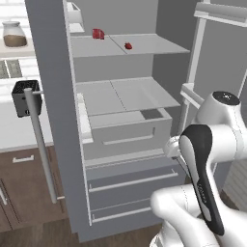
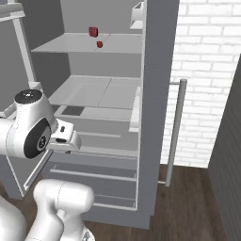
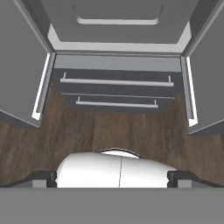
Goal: Take the strawberry from the fridge and place it on top of the pancake, located on the dining counter.
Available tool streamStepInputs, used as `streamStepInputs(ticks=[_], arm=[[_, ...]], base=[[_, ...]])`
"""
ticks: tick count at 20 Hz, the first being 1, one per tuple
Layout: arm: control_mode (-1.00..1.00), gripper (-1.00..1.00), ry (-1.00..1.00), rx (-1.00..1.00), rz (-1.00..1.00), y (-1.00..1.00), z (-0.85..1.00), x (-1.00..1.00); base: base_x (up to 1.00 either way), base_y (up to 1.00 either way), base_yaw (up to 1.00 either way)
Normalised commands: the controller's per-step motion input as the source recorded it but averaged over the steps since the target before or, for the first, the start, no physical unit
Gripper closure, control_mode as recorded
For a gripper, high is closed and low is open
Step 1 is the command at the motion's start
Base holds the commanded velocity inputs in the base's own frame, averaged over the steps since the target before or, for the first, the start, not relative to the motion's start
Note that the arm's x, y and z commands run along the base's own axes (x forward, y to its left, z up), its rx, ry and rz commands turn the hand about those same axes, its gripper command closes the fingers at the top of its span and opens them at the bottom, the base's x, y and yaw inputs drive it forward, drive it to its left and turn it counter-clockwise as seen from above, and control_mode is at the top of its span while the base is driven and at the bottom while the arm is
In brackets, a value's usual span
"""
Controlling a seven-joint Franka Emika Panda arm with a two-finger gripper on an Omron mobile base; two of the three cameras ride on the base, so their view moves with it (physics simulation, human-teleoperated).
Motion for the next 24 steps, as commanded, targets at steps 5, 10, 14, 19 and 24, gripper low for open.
streamStepInputs(ticks=[5,10,14,19,24], arm=[[1.0,-1.0,0.0,0.0,0.0,0.0,0.0,0.02],[1.0,-1.0,0.0,0.0,0.0,0.0,0.0,0.0],[1.0,-1.0,0.0,0.0,0.0,0.0,0.0,0.0],[1.0,-1.0,0.0,0.0,0.0,0.0,0.0,0.0],[1.0,-1.0,0.0,0.0,0.0,0.0,0.0,0.0]], base=[[0.15,0.0,0.0],[0.7,0.08,0.0],[0.6,0.3,0.0],[0.56,0.03,0.0],[0.39,0.0,0.0]])
